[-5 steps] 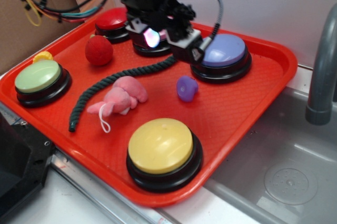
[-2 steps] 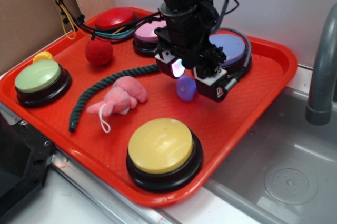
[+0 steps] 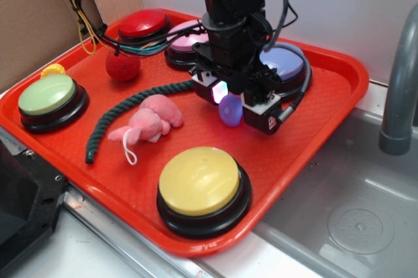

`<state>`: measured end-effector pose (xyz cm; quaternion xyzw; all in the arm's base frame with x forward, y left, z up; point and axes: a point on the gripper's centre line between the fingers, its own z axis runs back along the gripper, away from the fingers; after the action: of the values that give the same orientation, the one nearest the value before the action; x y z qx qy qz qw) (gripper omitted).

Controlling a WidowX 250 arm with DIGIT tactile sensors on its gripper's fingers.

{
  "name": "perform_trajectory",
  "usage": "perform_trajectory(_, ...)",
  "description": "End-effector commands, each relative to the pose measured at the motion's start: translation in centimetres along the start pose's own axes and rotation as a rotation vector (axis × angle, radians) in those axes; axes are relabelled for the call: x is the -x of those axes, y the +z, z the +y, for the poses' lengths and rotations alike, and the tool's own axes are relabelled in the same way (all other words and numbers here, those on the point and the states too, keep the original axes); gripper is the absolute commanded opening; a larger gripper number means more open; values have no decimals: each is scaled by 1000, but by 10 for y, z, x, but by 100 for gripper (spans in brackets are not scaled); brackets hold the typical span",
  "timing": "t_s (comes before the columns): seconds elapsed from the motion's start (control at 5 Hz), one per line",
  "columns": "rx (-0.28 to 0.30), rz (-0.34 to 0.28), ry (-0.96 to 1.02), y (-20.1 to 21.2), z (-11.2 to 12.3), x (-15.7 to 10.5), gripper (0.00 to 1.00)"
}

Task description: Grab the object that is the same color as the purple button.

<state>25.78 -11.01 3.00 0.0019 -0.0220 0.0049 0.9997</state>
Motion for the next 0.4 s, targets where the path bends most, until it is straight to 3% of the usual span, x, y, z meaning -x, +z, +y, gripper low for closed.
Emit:
perform_trajectory(0.0, 27, -23, 46, 8, 7, -9, 0)
perform_trajectory(0.2, 29, -36, 64, 20, 13, -8, 0)
